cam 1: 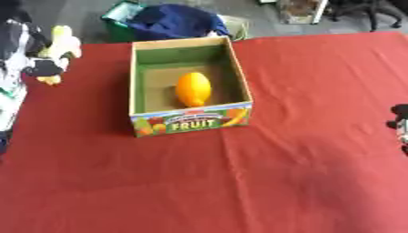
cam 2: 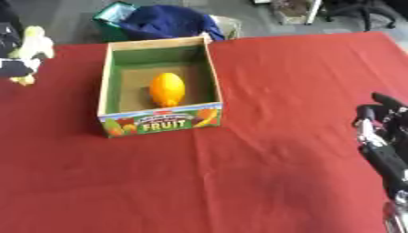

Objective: Pick up objects on the table and place them in the box.

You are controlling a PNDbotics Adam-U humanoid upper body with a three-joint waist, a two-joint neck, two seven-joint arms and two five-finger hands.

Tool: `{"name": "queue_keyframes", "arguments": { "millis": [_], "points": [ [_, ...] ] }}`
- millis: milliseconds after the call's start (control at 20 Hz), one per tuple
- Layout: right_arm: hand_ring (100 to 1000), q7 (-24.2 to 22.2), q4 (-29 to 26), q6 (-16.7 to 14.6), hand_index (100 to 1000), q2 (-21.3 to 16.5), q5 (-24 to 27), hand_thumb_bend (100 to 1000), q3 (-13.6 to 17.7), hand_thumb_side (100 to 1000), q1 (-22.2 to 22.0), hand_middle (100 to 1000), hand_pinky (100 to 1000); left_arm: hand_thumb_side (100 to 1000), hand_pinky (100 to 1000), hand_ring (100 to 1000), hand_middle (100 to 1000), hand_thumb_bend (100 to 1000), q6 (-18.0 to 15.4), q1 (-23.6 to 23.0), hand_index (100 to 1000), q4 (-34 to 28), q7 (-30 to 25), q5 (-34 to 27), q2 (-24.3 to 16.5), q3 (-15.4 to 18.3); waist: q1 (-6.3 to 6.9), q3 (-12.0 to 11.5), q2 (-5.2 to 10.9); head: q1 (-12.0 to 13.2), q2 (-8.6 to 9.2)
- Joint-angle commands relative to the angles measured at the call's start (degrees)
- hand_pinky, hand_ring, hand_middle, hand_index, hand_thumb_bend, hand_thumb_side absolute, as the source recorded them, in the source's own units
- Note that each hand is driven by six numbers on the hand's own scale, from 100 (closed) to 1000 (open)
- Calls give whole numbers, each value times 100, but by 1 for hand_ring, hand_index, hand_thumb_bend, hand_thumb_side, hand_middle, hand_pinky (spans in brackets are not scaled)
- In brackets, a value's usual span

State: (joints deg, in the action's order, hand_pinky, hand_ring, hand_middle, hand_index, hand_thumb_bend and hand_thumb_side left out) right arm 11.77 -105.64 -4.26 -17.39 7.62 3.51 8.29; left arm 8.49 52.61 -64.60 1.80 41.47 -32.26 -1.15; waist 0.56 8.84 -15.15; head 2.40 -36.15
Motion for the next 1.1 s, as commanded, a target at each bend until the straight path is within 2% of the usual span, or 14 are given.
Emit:
{"name": "queue_keyframes", "arguments": {
  "millis": [50,350,650,850,1100],
  "points": [
    [775,-39,-36,-5,816,-84,9,100,23,252,32,628,683,100,514,407,368,304,-109,266,485,-518,-215,-128,-19,-235,0,16,130,11,33],
    [775,-84,-26,-3,816,-64,27,100,-7,252,52,628,683,100,517,419,380,320,-393,606,496,-706,-625,-5,499,-743,-5,67,137,57,21],
    [776,-104,-24,-2,816,-60,36,100,-19,253,77,628,684,100,528,443,406,336,-535,742,520,-254,-736,354,945,-924,8,133,113,94,26],
    [776,-123,-22,-4,816,-50,39,100,-30,252,90,628,684,100,553,497,468,461,-640,742,575,172,-843,653,1150,-945,0,154,100,115,37],
    [776,-120,-18,-5,816,-36,42,100,-23,252,95,628,684,100,589,571,550,576,-895,616,648,437,-1028,535,1236,-980,-6,151,96,108,56]
  ]
}}
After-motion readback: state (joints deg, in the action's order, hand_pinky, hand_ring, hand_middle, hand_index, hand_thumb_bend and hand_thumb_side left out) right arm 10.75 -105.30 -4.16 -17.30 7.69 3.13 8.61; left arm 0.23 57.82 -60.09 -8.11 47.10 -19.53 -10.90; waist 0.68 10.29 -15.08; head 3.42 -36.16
